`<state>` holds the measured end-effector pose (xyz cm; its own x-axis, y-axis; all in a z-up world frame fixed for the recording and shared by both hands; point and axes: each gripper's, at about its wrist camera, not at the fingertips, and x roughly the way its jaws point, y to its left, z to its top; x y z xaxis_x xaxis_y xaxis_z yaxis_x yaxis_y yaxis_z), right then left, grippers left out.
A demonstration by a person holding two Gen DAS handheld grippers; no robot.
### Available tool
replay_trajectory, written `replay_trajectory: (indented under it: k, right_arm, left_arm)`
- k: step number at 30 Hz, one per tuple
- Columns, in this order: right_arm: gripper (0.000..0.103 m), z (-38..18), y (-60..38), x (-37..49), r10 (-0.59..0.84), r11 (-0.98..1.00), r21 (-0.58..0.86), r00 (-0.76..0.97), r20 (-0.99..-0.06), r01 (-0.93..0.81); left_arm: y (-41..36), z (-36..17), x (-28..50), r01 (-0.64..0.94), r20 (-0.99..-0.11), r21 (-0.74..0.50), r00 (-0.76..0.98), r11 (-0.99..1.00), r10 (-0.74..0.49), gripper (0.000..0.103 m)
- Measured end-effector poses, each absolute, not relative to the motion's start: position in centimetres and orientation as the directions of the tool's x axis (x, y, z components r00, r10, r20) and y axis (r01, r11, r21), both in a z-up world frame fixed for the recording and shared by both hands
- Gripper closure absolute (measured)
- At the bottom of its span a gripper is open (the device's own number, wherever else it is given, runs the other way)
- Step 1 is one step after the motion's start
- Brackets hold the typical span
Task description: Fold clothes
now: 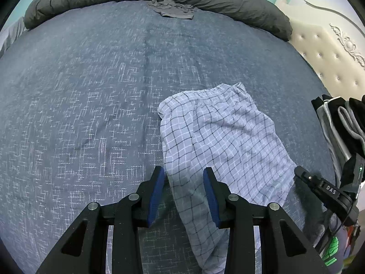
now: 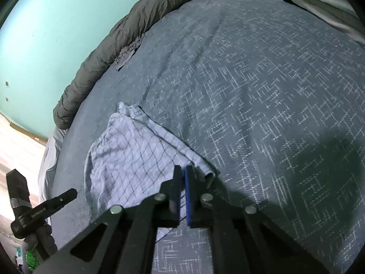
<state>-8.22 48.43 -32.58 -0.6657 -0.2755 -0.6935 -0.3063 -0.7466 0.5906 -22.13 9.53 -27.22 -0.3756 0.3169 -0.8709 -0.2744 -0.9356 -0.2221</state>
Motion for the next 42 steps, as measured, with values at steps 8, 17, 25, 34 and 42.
replay_trajectory:
  k: [8, 17, 25, 34, 42]
  right_arm:
    - [0.102, -30.1, 49.7, -6.9, -0.259, -0.733, 0.622, -0.733, -0.629, -0.274]
    - [0.102, -30.7, 49.4, -7.6, -0.296, -0.703, 0.656, -0.724, -0.623, -0.276]
    - [0.102, -31.0, 49.3, -7.3, -0.298, -0.7, 0.654, -0.716, -0.631, -0.286]
    - [0.102, -30.8, 49.5, -6.8, -0.29, -0.698, 0.655, -0.722, -0.629, -0.29]
    - [0.102, -30.9, 50.0, -6.6, -0.278, -0.695, 0.652, -0.722, -0.634, -0.304]
  left_arm:
    - [10.0, -27.0, -20.5, -0.33, -0.88, -0.225, -0.334, -0.917, 0.336, 0.064]
    - [12.3, -28.0, -15.1, -0.484, -0.913, -0.174, -0.248, -0.857, 0.325, 0.064]
    - [13.6, -28.7, -12.4, -0.501, -0.922, -0.146, -0.245, -0.853, 0.301, 0.065]
    - [13.1, -28.8, -12.1, -0.514, -0.922, -0.162, -0.226, -0.842, 0.315, 0.101]
    - [11.4, -27.5, -11.2, -0.57, -0.916, -0.251, -0.122, -0.782, 0.383, 0.099]
